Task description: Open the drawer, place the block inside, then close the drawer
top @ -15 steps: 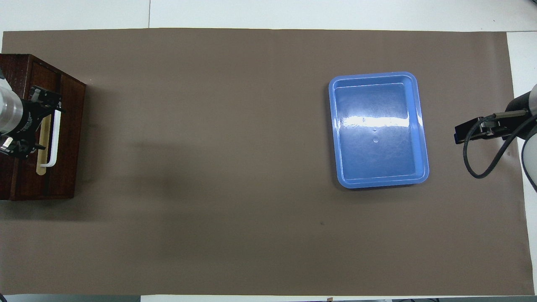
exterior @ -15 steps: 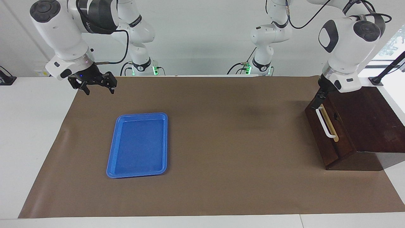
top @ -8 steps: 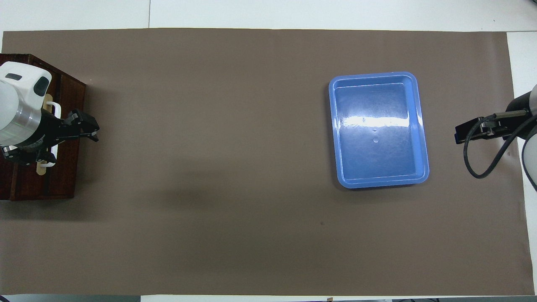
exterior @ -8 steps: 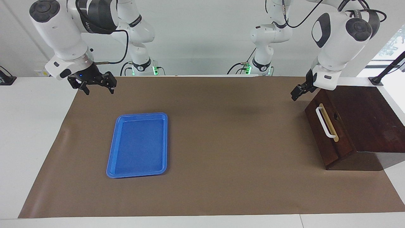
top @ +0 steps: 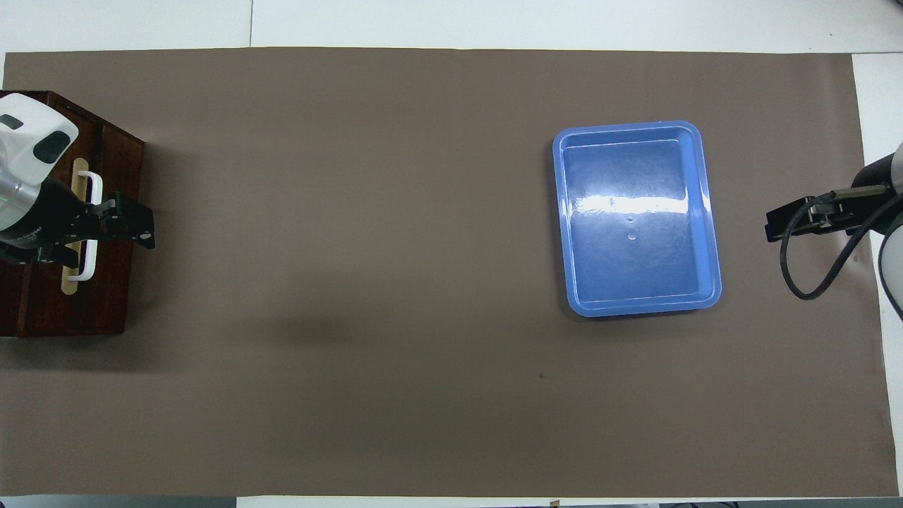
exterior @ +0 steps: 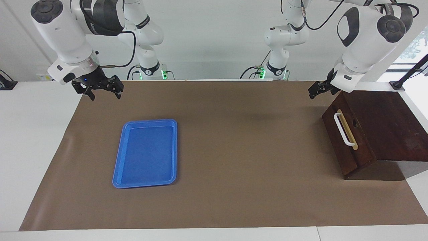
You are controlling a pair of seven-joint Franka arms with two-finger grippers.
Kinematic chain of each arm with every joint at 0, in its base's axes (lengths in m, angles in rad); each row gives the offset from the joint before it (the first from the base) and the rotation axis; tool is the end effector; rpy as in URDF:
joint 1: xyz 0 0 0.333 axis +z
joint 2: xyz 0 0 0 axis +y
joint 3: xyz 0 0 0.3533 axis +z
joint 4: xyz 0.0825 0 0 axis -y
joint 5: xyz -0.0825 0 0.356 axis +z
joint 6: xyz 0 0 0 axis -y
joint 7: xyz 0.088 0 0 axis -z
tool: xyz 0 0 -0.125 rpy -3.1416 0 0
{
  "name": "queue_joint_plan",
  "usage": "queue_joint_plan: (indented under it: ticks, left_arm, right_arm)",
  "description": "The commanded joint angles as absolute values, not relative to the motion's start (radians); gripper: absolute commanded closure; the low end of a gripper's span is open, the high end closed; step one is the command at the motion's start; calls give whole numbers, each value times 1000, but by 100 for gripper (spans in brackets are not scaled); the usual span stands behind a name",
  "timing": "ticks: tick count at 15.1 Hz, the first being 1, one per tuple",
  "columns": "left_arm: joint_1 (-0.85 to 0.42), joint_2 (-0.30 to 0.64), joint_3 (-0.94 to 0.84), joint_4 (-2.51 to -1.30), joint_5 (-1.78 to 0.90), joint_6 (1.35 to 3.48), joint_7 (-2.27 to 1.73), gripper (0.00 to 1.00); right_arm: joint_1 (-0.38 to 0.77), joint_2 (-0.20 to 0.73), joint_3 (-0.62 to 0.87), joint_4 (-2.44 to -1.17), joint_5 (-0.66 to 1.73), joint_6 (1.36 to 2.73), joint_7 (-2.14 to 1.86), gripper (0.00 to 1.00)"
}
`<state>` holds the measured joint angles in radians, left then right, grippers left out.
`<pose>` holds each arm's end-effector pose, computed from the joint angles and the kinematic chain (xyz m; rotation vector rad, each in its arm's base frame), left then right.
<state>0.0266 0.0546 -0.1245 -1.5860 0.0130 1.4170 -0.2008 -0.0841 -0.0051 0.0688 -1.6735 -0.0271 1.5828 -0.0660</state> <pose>0.5184 -0.0472 0.5976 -3.0795 -0.1585 0.3402 0.5199 -0.0112 0.6021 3.1137 0.0812 -0.1350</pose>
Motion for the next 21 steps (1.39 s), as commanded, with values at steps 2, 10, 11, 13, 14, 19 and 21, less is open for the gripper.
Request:
queue_joint_plan:
  ticks: [2, 10, 11, 13, 14, 19, 21]
  left_arm:
    - [5, 74, -120, -1534, 29, 1379, -178, 0]
    - [6, 72, -107, -1539, 23, 1404, -123, 0]
    - [8, 71, -107, -1542, 23, 1411, -123, 0]
    - [11, 64, -106, -1546, 20, 1419, -124, 0]
    - [14, 64, -106, -1546, 14, 1419, -130, 0]
    - [18, 63, -92, -1543, -26, 1462, -135, 0]
    - [18, 63, -92, -1546, -26, 1459, -137, 0]
  right_arm:
    - [-71, -3, 48, -1664, -12, 1578, -81, 0]
    - [-63, -5, 40, -1658, -14, 1580, -81, 0]
    - [-61, -5, 41, -1658, -14, 1582, -81, 0]
    - [-61, -5, 43, -1658, -14, 1582, -81, 0]
    - [-61, -5, 43, -1658, -14, 1582, -81, 0]
    - [-61, -5, 46, -1658, -12, 1585, -83, 0]
    - [-61, -5, 46, -1658, -14, 1583, -83, 0]
